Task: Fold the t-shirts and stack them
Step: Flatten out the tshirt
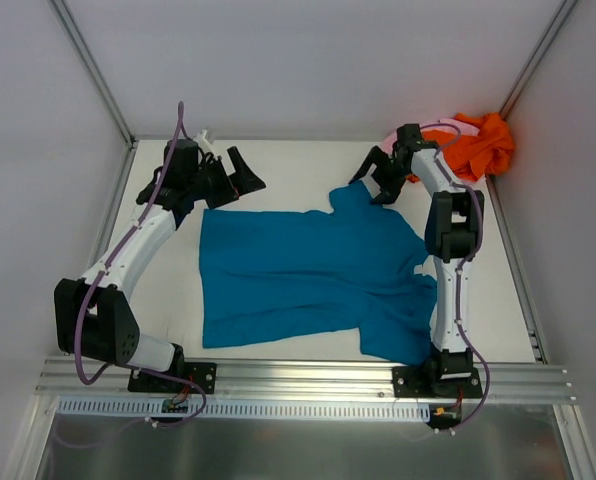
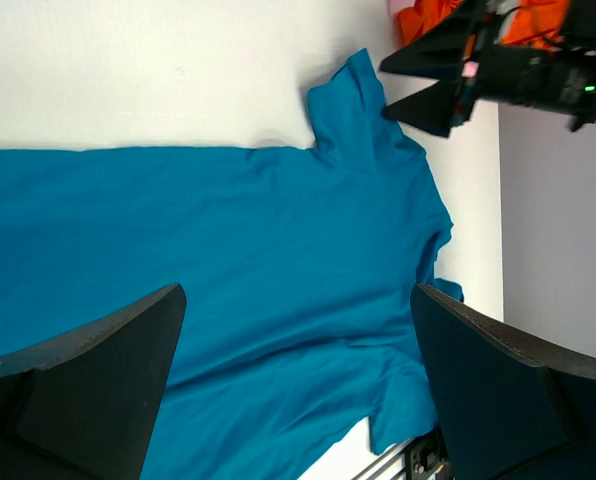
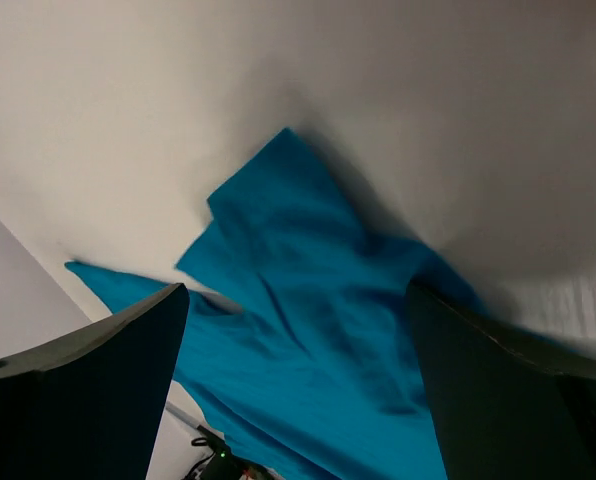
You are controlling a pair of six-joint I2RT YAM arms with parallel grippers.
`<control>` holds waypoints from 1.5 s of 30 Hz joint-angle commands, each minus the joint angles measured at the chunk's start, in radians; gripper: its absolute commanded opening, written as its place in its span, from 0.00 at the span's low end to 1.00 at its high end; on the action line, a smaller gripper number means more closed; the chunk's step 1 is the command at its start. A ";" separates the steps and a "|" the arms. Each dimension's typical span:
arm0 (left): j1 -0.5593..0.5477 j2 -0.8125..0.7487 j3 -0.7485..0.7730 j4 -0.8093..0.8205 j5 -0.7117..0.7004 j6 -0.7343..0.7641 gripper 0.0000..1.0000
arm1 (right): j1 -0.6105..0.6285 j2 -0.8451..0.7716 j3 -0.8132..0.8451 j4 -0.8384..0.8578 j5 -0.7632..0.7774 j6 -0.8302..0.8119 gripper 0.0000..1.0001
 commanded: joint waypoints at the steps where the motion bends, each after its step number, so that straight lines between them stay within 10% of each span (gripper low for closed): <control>1: -0.004 -0.054 0.018 -0.018 0.017 0.008 0.99 | -0.011 0.009 -0.008 0.078 -0.086 0.041 0.96; 45: -0.011 0.194 0.270 -0.134 0.029 0.058 0.99 | -0.053 0.164 0.036 0.243 -0.213 0.174 0.90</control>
